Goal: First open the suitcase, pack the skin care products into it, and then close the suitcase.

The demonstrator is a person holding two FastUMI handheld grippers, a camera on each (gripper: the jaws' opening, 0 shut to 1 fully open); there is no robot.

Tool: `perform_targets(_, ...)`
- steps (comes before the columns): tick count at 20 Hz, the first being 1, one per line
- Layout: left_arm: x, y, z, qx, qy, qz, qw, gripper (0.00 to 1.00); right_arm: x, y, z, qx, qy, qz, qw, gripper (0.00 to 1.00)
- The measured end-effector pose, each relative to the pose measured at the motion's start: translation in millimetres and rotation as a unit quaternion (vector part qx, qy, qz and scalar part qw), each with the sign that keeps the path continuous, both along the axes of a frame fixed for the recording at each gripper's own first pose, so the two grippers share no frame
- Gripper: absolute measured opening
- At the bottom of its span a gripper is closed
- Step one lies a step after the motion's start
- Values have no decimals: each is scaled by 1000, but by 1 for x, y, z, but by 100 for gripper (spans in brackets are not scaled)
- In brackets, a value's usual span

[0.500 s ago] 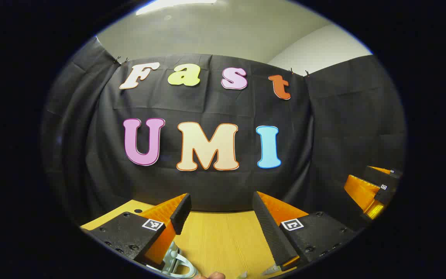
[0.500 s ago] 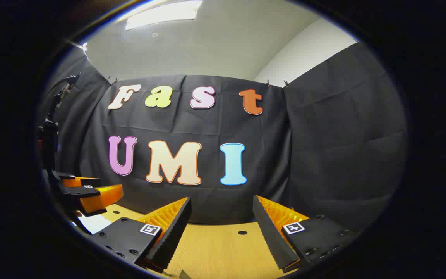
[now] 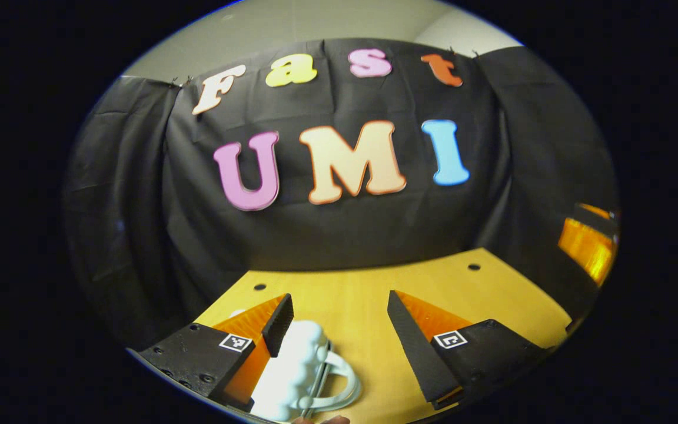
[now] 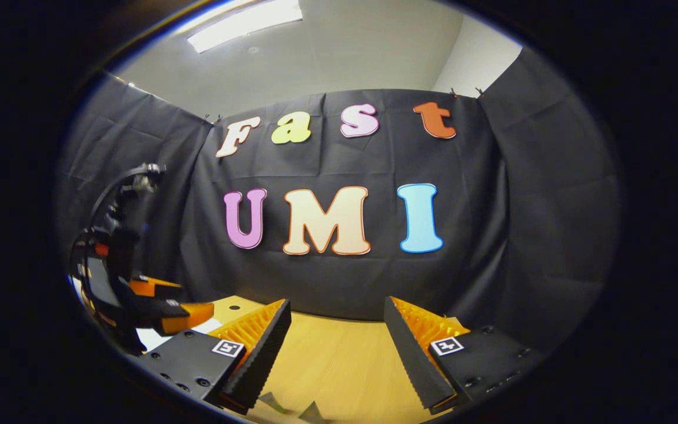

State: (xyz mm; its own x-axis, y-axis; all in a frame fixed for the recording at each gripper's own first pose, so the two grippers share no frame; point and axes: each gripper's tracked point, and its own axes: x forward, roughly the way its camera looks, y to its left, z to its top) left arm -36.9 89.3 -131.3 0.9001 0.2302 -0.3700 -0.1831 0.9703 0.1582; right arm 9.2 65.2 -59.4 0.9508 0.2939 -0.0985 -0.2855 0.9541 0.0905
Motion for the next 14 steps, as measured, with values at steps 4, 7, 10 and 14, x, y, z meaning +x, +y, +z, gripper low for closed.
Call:
perform_targets(4,-31,1,-103,-56,151,-8,987,96,5,8,-14,-8,19,-33,999,98)
perform_targets(7,-37,-2,-145,-72,214,-20,974,95,5,8,-26,-26,39,-54,997,99)
perform_targets(10,-31,-17,-175,-84,255,-37,963,91,3,-4,-28,-50,48,-74,995,98)
perform_targets(14,-19,-19,-199,-90,288,-29,953,83,0,-17,-34,-72,57,-96,991,98)
